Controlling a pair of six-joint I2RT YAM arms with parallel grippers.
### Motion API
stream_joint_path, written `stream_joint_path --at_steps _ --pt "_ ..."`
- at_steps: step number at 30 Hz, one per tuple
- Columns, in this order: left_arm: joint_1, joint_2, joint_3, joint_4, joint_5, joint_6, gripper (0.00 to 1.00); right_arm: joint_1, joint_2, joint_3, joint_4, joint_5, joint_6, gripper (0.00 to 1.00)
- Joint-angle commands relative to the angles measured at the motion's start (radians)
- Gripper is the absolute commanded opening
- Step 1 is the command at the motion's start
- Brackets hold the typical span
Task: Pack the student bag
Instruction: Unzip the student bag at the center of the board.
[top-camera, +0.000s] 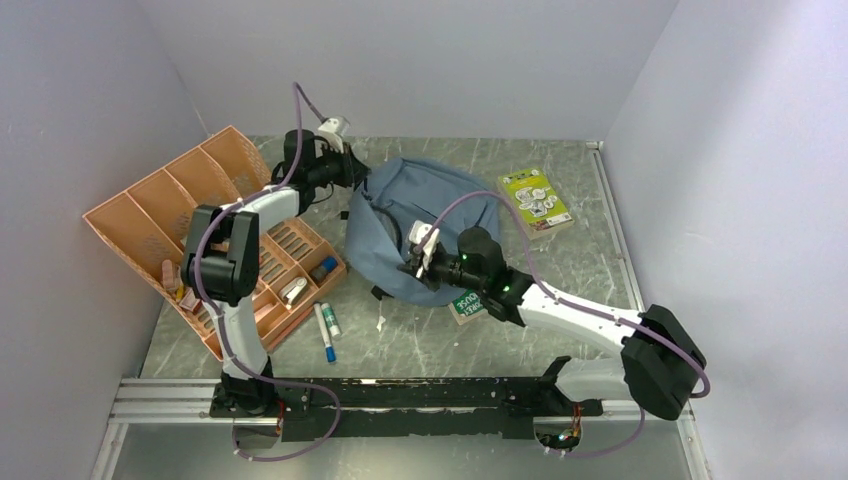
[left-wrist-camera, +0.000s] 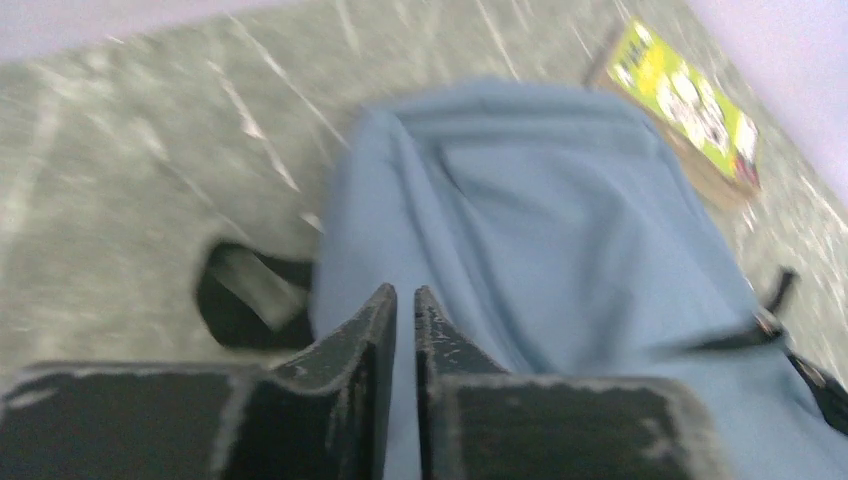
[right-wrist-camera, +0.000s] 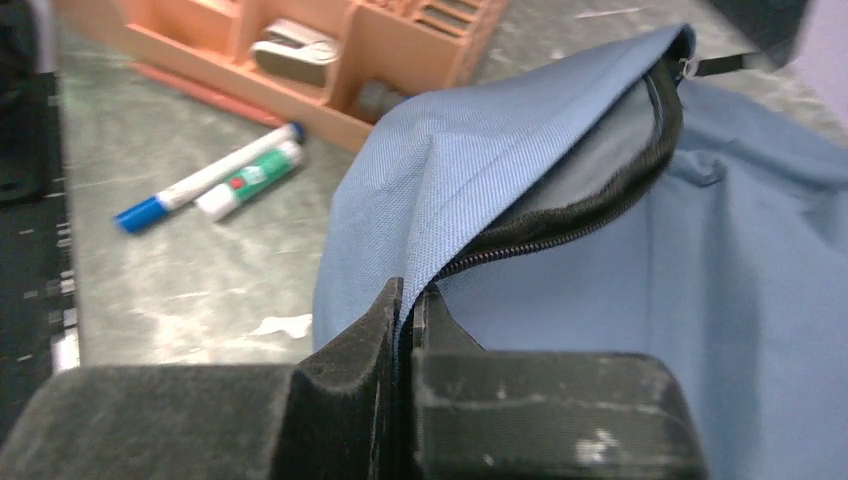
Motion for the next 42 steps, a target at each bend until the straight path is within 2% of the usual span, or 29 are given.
stream_joint_path --at_steps 1,5,7,11,14,17,21,24,30,34,42 --pt "0.080 0.022 0.048 0.274 -0.092 -0.048 0.25 0.055 -0.024 -0.025 0.002 -0.038 0.142 0.00" --pt "0.080 -0.041 0.024 0.302 -0.095 -0.158 0.52 0.053 0.055 0.054 0.054 0.105 0.241 0.00" --pt "0.080 -0.103 0.011 0.274 -0.134 -0.183 0.75 0.053 0.085 0.083 0.095 0.144 0.272 0.00" --pt "0.082 -0.219 0.037 0.079 -0.277 -0.245 0.93 0.052 0.134 0.131 0.153 0.236 0.382 0.00" --pt "0.082 -0.285 0.073 -0.115 -0.302 -0.268 0.96 0.040 0.183 0.196 0.123 0.325 0.493 0.00" --pt "0.082 -0.368 0.040 -0.225 -0.343 -0.298 0.97 0.003 0.231 0.287 0.054 0.405 0.643 0.00" --pt "0.082 -0.465 -0.033 -0.298 -0.370 -0.293 0.97 -0.100 0.275 0.343 0.087 0.369 0.834 0.00" --pt "0.082 -0.524 -0.108 -0.332 -0.355 -0.326 0.97 -0.129 0.336 0.421 0.075 0.341 0.887 0.00" --pt "0.080 -0.597 -0.251 -0.297 -0.327 -0.382 0.97 -0.136 0.466 0.514 0.103 0.325 0.969 0.00" --pt "0.078 -0.612 -0.326 -0.219 -0.287 -0.424 0.97 -0.138 0.535 0.548 0.135 0.296 0.991 0.02" --pt "0.052 -0.580 -0.372 -0.167 -0.268 -0.446 0.97 -0.137 0.570 0.540 0.184 0.250 0.972 0.06"
